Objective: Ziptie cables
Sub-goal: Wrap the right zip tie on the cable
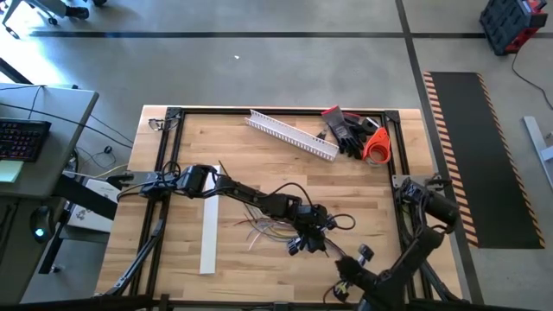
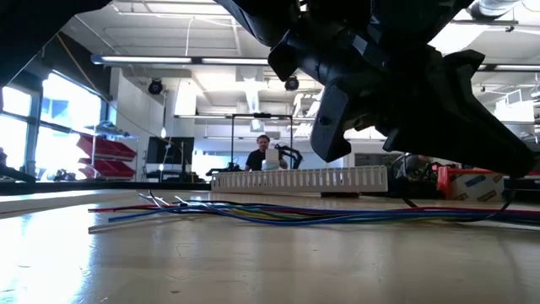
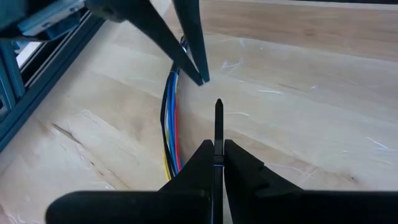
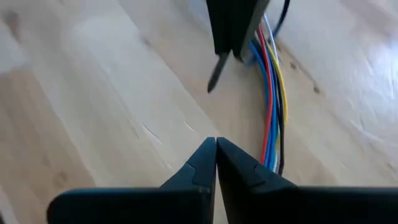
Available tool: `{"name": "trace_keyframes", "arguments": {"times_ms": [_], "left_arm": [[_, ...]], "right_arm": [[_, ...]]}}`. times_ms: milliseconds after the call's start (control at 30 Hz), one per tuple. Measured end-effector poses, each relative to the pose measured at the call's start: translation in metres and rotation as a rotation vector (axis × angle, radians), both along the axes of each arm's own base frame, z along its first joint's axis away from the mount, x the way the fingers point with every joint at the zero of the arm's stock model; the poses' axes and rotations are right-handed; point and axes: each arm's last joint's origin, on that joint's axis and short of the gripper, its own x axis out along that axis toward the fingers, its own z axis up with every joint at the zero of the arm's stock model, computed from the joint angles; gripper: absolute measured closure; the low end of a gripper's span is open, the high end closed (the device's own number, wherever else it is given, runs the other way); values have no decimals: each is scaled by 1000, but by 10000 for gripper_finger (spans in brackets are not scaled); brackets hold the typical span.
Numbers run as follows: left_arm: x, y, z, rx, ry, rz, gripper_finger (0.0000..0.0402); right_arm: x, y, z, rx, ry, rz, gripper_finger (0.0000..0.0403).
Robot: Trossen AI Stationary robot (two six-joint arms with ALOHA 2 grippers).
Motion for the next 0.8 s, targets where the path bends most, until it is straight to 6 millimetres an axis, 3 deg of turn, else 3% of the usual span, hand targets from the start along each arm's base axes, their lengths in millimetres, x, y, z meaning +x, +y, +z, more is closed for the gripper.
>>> {"name": "trace_keyframes", "arguments": {"times_ms": [200, 533, 633, 800], "left_arm": [[0, 0, 1, -3, -6, 1, 401], [0, 0, 1, -6, -4, 5, 401], [0, 0, 1, -6, -4, 5, 401], [0, 0, 1, -6, -3, 5, 401]], "right_arm": [[3, 3, 1, -65, -52, 97, 390], [32, -20, -1, -55, 117, 88, 260], [38, -25, -1, -57, 113, 66, 258], [41, -27, -1, -69, 103, 63, 288]]}}
